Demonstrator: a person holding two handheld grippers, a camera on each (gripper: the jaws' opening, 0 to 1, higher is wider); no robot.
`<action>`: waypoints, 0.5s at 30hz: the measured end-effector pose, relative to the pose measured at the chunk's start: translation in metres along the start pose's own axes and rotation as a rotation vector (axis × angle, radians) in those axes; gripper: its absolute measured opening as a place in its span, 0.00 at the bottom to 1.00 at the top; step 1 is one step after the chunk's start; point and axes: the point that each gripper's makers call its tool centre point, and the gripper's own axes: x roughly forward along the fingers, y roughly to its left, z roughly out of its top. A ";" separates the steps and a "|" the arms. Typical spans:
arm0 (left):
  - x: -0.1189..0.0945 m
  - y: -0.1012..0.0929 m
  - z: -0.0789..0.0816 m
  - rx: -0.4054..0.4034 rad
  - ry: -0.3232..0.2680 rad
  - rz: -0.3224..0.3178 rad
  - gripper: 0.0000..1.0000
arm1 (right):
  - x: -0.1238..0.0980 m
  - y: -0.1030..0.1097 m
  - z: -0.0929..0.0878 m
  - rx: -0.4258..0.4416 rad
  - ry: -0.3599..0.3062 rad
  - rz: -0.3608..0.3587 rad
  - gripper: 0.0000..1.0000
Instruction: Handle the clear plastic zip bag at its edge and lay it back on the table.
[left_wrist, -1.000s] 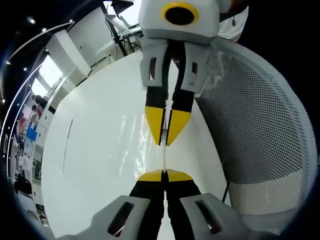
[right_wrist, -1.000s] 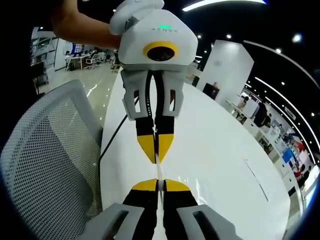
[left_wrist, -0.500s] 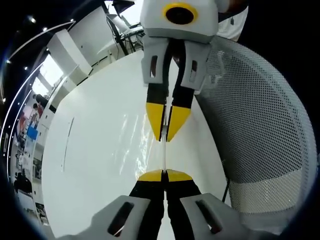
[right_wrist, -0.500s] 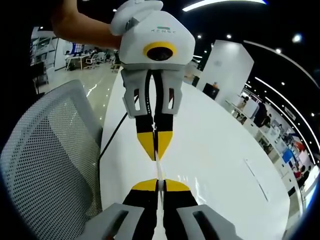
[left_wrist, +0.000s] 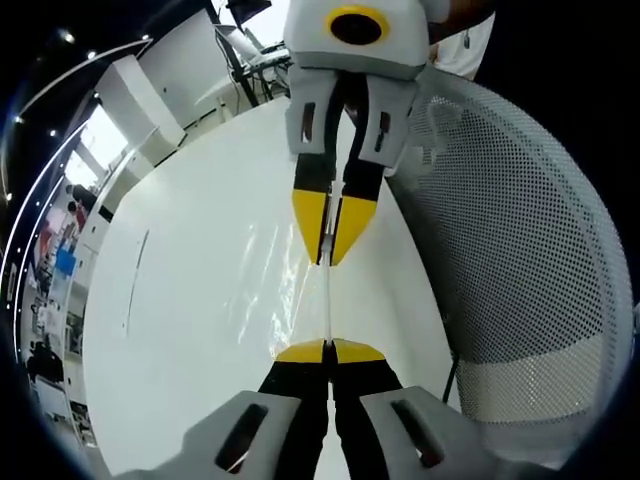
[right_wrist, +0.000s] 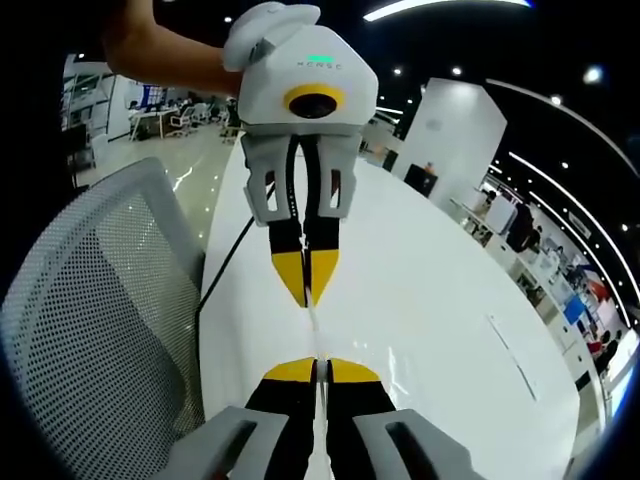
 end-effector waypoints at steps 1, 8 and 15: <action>0.000 0.000 0.000 0.000 0.001 0.001 0.00 | 0.000 0.000 0.000 -0.001 0.000 0.000 0.00; -0.001 0.000 -0.002 -0.008 0.003 0.005 0.00 | 0.000 -0.001 -0.001 0.005 -0.001 -0.005 0.00; -0.002 0.000 -0.004 -0.015 0.007 0.008 0.00 | -0.001 -0.002 -0.003 0.012 0.000 -0.010 0.00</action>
